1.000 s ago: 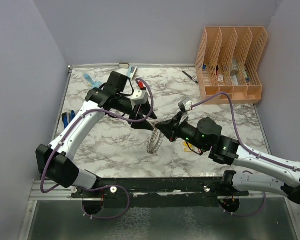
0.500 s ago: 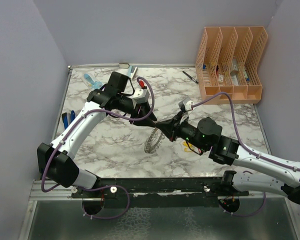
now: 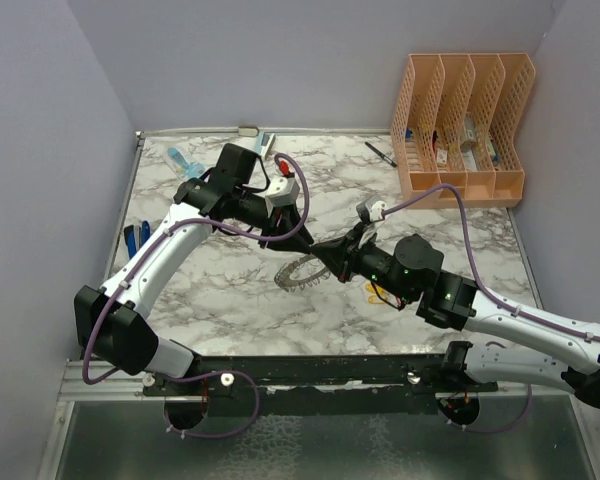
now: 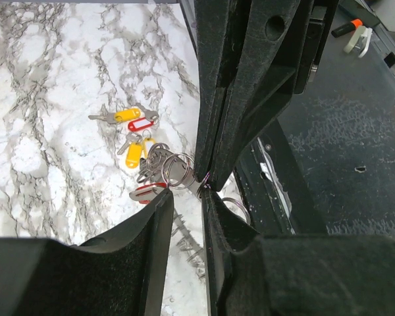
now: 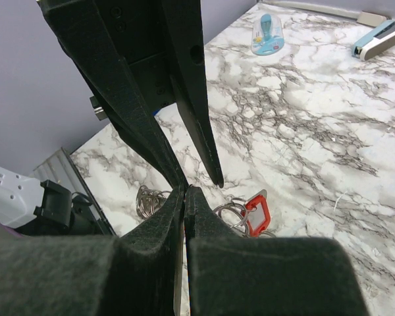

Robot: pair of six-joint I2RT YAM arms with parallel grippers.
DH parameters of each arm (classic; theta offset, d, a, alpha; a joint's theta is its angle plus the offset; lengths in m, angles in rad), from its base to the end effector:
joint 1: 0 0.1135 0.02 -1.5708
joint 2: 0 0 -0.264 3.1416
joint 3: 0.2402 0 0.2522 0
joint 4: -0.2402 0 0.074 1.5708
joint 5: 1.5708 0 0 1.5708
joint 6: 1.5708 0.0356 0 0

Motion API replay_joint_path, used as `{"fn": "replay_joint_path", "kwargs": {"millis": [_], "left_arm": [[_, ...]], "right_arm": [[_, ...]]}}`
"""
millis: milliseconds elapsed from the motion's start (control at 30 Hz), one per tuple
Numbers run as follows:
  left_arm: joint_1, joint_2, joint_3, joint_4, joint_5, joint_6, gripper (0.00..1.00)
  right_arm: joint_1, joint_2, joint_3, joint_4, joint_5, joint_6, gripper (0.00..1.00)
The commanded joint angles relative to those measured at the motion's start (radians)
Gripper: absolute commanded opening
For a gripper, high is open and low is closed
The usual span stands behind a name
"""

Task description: Put the keys on the keyring

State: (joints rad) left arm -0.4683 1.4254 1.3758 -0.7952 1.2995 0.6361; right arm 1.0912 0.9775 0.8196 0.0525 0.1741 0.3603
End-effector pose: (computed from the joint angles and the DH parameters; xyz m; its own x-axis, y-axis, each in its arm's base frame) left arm 0.2387 -0.1592 0.3600 -0.1259 0.2421 -0.9621 0.9528 -0.2404 -0.1852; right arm 0.1126 0.2032 0.3416 -0.3255 0.1268 -0.9370 -0.7262 0.6012 0.3336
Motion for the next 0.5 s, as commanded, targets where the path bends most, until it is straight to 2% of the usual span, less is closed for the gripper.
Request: {"fn": "replay_joint_path", "kwargs": {"millis": [0, 267, 300, 367, 467], "left_arm": [[-0.028, -0.005, 0.007, -0.038, 0.036, 0.012, 0.27], [-0.052, -0.001, 0.017, -0.139, 0.05, 0.129, 0.27], [-0.052, 0.001, 0.029, -0.162, 0.047, 0.148, 0.31], [-0.052, 0.004, 0.055, -0.186, 0.029, 0.152, 0.47], [-0.052, 0.012, 0.084, -0.213, 0.013, 0.154, 0.53]], "right_arm": [[0.003, 0.011, 0.023, 0.074, -0.012, -0.011, 0.01], [0.003, 0.015, 0.013, 0.095, -0.014, -0.018, 0.01], [0.003, 0.013, 0.011, 0.095, -0.013, -0.018, 0.01], [0.004, 0.013, 0.008, 0.094, -0.01, -0.021, 0.01], [0.004, 0.014, 0.007, 0.094, -0.008, -0.021, 0.01]]}}
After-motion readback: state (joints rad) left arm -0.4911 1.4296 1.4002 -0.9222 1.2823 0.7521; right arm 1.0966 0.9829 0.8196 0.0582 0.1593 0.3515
